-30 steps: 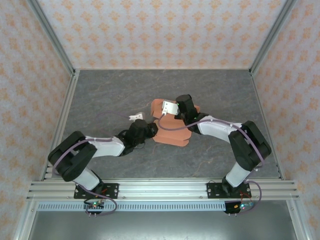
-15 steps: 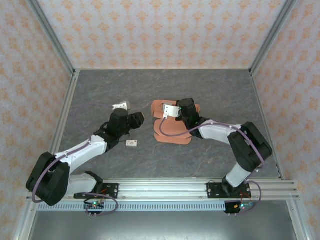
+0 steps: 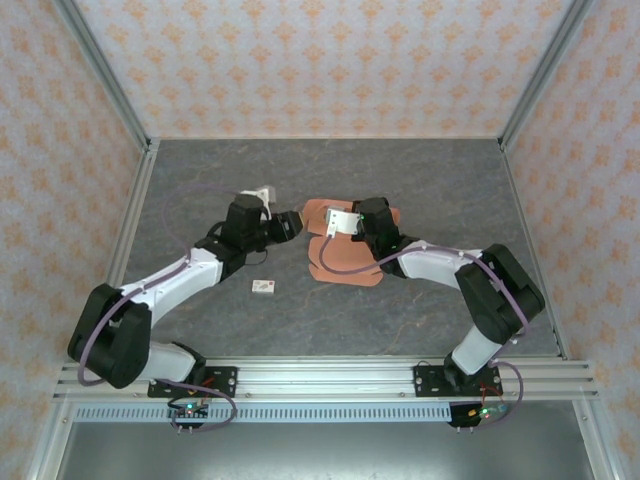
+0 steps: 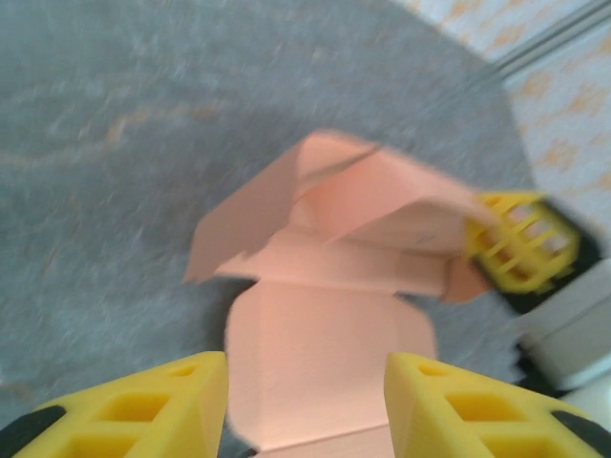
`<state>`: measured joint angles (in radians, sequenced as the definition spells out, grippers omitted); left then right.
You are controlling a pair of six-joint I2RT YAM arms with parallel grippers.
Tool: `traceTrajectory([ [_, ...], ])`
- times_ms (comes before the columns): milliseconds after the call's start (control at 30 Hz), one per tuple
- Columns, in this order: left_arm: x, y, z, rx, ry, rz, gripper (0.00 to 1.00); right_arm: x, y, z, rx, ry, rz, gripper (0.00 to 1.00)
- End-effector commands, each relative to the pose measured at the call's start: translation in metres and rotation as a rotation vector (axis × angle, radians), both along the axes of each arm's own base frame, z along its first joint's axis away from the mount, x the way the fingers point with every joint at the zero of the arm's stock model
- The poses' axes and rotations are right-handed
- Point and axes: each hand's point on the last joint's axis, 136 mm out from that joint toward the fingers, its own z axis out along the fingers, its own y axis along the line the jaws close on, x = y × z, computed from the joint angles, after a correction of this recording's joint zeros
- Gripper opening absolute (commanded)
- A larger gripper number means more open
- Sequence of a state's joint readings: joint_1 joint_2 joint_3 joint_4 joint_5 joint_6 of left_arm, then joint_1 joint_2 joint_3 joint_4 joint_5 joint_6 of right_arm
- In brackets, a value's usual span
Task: Fold the paper box
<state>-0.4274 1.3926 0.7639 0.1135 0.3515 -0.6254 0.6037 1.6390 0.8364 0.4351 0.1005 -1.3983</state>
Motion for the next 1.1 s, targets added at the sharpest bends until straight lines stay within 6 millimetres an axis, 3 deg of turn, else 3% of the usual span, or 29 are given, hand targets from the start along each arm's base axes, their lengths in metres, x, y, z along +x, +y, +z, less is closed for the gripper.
traceTrajectory([
  [0,-0.005,-0.008,-0.03,0.037,0.016,-0.077,0.48,0.006,-0.001,0.004,0.04,0.03,-0.018,0.0],
  [267,0.011,-0.033,-0.057,0.146,-0.038,-0.144,0.48,0.011,-0.003,-0.003,0.053,0.102,-0.046,0.0],
  [500,0.042,-0.042,-0.077,0.195,-0.033,-0.122,0.48,0.013,-0.004,-0.007,0.05,0.125,-0.05,0.0],
  [833,0.063,-0.042,-0.088,0.174,-0.024,-0.107,0.5,0.014,-0.008,-0.005,0.079,0.16,-0.058,0.0],
  [1067,0.061,-0.049,-0.09,0.138,-0.011,-0.128,0.5,0.017,-0.008,-0.005,0.094,0.182,-0.071,0.0],
])
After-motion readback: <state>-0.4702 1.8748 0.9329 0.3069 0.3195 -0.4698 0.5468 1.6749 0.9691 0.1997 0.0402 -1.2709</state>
